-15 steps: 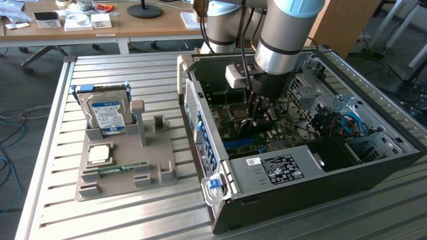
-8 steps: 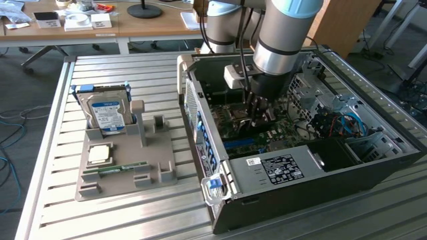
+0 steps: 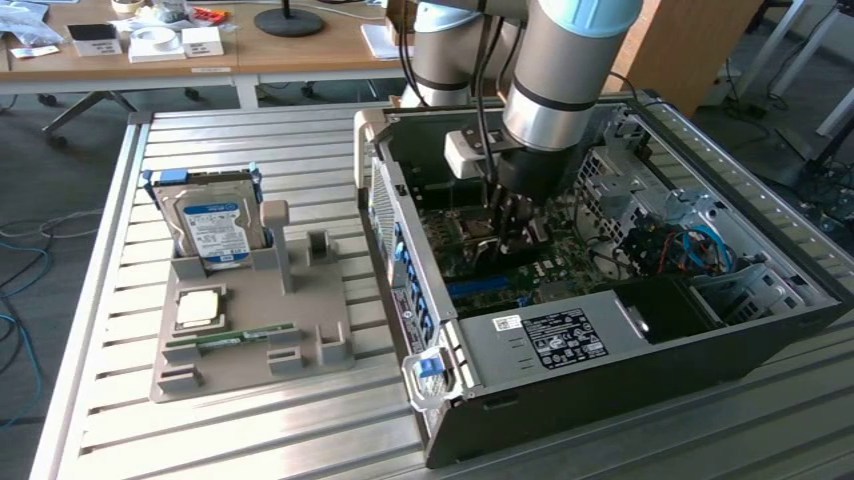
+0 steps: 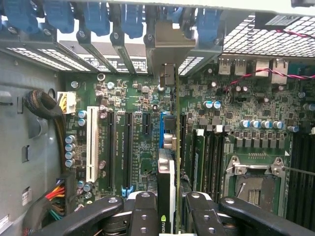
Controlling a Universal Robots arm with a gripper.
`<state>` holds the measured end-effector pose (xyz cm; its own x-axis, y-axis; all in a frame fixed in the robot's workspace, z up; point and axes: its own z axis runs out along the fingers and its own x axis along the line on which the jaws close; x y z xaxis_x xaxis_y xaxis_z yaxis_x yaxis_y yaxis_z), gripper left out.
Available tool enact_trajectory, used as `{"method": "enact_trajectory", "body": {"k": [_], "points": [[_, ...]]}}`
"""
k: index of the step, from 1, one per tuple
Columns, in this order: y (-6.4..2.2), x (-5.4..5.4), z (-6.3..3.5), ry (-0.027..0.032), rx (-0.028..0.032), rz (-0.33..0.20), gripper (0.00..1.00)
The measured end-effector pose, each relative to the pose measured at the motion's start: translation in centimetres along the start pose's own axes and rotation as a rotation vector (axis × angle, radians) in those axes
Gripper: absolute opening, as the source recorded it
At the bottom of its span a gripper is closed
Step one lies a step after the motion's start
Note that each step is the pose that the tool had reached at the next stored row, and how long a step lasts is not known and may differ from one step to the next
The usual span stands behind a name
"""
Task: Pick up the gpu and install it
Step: 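Insert the gpu into the slot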
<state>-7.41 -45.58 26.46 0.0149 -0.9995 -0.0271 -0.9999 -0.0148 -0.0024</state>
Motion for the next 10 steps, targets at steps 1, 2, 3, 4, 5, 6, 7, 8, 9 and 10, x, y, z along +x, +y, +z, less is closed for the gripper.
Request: {"method": "enact_trajectory", "body": {"k": [1, 2, 3, 4, 5, 6, 7, 8, 9, 10], "points": [[0.01, 0.0, 0.0, 0.0, 0.0, 0.0, 0.27], [0.03, 0.0, 0.0, -0.0001, 0.0, 0.0, 0.27], [0.06, 0.0, 0.01, -0.0001, 0.0001, 0.0, 0.27], [0.11, 0.0, 0.04, -0.0001, 0.0001, 0.0, 0.27], [0.17, 0.01, 0.09, -0.0001, 0.0001, 0.0, 0.27], [0.21, 0.01, 0.14, -0.0001, 0.0001, 0.0, 0.27], [0.23, 0.01, 0.19, -0.0001, -0.0002, 0.0, 0.27], [0.25, 0.01, 0.24, -0.0002, -0.0001, 0.0, 0.27], [0.28, 0.01, 0.29, -0.0001, -0.0001, 0.0, 0.27], [0.29, 0.01, 0.34, -0.0001, 0.0, 0.0, 0.27]]}}
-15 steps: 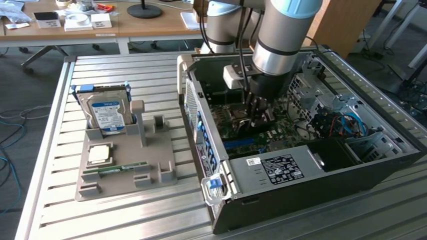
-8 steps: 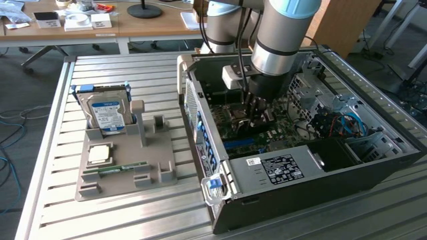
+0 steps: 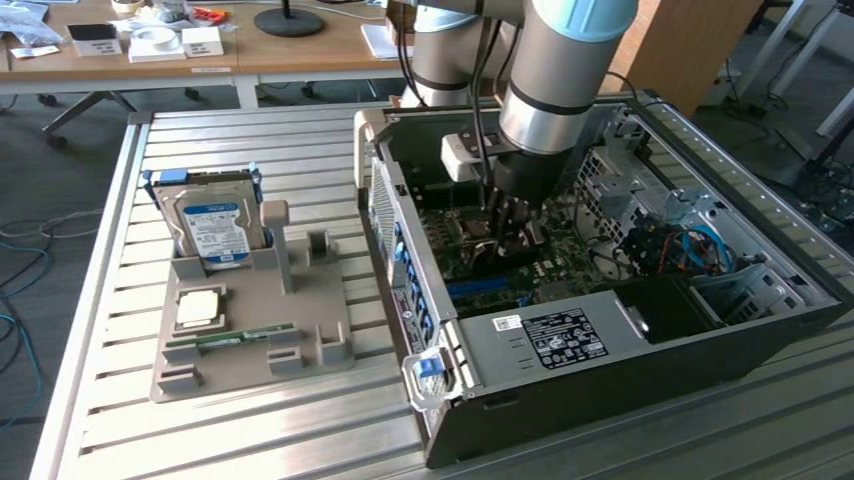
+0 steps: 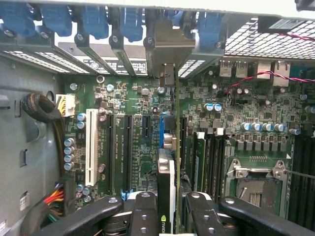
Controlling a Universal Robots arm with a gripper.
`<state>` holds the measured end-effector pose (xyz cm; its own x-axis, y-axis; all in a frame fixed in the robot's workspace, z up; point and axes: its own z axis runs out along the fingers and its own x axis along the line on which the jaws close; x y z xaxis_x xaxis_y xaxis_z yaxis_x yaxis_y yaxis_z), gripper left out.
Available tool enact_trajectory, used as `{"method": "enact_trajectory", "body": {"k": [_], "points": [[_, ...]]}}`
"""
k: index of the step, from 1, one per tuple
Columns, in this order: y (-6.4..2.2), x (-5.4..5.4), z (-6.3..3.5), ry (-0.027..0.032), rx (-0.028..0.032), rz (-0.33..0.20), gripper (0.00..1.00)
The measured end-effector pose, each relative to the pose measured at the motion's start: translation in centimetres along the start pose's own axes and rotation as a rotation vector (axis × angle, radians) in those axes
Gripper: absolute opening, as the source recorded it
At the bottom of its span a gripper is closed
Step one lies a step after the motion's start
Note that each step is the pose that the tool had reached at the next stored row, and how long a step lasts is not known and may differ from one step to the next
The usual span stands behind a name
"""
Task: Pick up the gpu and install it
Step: 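Insert the gpu into the slot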
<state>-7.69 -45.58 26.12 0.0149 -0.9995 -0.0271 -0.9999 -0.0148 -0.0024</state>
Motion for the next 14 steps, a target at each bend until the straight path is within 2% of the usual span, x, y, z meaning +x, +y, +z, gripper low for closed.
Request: {"method": "enact_trajectory", "body": {"k": [14], "points": [[0.02, 0.23, 0.4, -0.0001, 0.0, 0.0, 0.27]]}}
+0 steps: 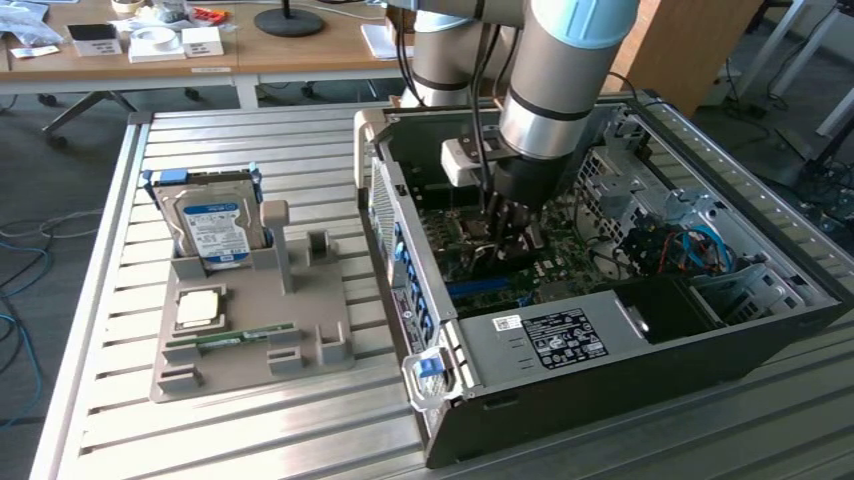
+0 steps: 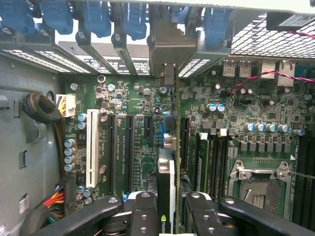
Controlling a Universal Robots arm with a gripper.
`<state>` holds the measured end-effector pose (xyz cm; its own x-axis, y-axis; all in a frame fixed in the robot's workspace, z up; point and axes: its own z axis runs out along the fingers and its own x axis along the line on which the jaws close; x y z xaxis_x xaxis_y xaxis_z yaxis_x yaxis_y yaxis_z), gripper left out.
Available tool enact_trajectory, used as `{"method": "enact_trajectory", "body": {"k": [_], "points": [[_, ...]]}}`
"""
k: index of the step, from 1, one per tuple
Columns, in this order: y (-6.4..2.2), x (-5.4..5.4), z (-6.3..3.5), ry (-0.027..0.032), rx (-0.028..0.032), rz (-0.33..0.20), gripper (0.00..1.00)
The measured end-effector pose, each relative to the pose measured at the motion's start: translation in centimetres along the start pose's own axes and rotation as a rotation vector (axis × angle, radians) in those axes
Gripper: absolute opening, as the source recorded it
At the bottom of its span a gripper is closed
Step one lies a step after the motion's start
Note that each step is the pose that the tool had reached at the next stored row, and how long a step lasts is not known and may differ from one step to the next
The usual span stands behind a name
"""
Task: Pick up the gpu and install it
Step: 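Insert the gpu into the slot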
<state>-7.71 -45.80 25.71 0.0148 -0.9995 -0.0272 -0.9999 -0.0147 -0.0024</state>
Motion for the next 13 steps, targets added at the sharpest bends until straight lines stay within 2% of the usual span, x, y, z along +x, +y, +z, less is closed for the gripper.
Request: {"method": "enact_trajectory", "body": {"k": [13], "points": [[0.08, 0.02, 0.61, 0.0002, -0.0001, 0.0, 0.27]]}}
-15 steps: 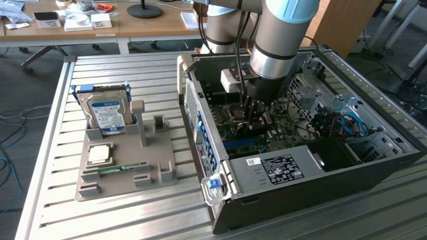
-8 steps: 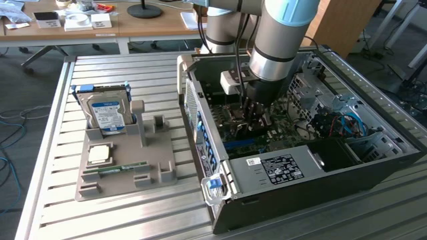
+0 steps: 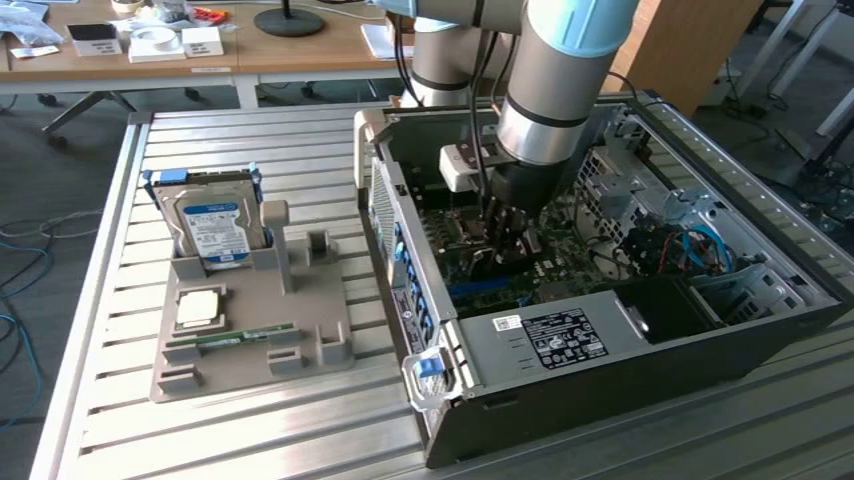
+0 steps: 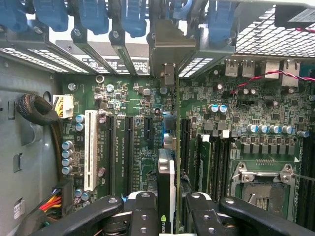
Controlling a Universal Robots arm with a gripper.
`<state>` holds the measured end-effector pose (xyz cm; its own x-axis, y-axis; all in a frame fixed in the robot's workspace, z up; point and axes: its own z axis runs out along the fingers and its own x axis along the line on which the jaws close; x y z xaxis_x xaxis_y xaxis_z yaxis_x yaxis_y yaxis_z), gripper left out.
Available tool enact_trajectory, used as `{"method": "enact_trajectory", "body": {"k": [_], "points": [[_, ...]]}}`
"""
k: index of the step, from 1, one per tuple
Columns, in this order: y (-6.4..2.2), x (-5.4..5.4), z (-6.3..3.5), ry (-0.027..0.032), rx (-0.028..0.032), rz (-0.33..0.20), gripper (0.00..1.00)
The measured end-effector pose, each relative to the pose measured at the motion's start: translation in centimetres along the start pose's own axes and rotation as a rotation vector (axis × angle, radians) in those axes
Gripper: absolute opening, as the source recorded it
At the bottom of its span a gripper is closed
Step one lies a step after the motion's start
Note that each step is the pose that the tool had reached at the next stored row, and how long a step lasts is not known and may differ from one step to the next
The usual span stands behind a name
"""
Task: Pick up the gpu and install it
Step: 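Insert the gpu into the slot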
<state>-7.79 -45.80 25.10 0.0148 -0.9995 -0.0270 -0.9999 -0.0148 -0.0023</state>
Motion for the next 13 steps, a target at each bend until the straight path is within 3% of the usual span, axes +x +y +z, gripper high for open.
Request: {"method": "enact_trajectory", "body": {"k": [13], "points": [[0.08, 0.0, 0.24, -0.0004, 0.0002, 0.0, 0.27]]}}
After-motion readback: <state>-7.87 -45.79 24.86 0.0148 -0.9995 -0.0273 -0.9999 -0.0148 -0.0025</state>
